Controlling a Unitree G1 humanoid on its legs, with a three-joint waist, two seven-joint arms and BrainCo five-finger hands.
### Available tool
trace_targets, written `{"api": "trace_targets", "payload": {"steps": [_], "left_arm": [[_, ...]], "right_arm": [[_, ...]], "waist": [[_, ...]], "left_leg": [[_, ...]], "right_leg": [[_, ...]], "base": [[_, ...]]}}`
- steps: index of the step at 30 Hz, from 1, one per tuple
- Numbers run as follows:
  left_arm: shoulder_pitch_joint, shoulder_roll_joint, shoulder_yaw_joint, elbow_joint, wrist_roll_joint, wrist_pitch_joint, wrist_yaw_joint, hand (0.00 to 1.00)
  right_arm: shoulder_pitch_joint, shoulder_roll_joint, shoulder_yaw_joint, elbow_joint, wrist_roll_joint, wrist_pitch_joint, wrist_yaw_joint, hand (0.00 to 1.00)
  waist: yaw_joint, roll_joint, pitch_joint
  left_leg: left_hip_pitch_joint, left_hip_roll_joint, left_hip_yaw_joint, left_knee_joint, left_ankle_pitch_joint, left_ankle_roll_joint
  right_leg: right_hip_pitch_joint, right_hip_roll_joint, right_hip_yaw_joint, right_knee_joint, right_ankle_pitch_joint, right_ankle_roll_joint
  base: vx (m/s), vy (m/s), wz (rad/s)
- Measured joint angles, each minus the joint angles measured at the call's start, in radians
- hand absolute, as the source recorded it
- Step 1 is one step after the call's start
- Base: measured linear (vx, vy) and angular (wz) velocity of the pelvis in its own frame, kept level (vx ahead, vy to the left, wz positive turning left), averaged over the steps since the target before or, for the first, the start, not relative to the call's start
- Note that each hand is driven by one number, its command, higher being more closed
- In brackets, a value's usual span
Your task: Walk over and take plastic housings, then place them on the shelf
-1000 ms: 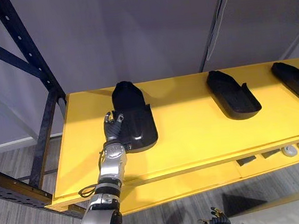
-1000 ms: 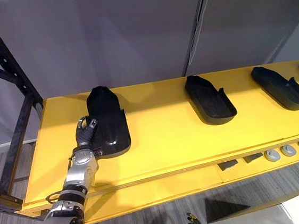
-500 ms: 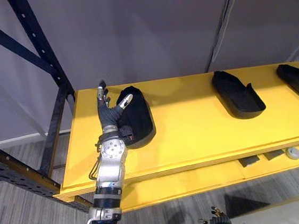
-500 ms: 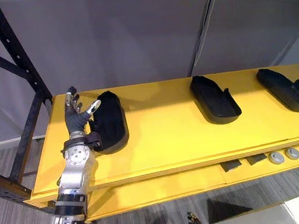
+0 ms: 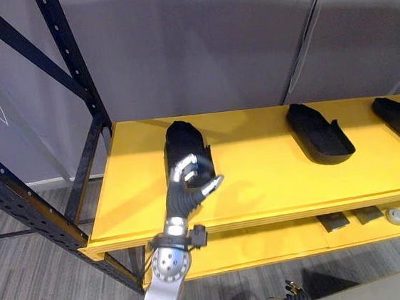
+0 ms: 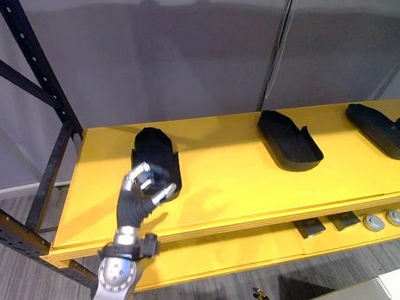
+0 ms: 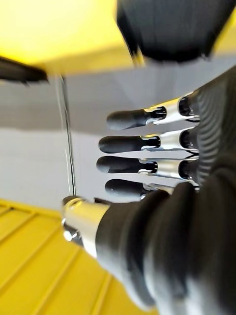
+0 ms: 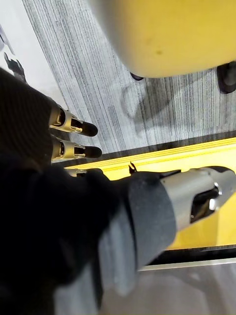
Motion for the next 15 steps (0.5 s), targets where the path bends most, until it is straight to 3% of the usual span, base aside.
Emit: {"api": "trace_targets", "payload": {"steps": [2, 7, 15], "left_arm": [[0.012, -0.005, -0.005, 0.002, 0.0, 0.0, -0.017, 1.0], [-0.005, -0.008, 0.012, 0.115, 0.008, 0.0, -0.051, 1.0], [-0.1, -0.008, 0.046, 0.369, 0.066, 0.044, -0.006, 1.0]], "right_arm": [[0.009, -0.005, 0.0, -0.003, 0.002, 0.0, 0.0, 0.0], [0.021, 0.004, 0.001, -0.025, 0.001, 0.001, 0.0, 0.0], [0.031, 0.021, 0.045, -0.04, -0.016, 0.002, -0.002, 0.0]], "waist": [[0.015, 0.005, -0.005], [0.017, 0.0, -0.011], [0.014, -0.01, -0.023]], "left_leg": [[-0.003, 0.005, 0.019, 0.0, 0.005, 0.003], [0.012, -0.016, 0.03, 0.0, 0.021, 0.017], [0.026, -0.063, 0.022, -0.001, 0.011, 0.028]], "right_leg": [[-0.002, 0.002, 0.0, -0.006, 0.001, 0.006], [0.025, -0.024, -0.005, -0.021, 0.002, 0.037], [0.055, -0.07, -0.022, -0.029, -0.011, 0.055]], "base": [[-0.05, 0.011, -0.04], [0.01, 0.052, 0.02], [0.05, 0.048, 0.07]]}}
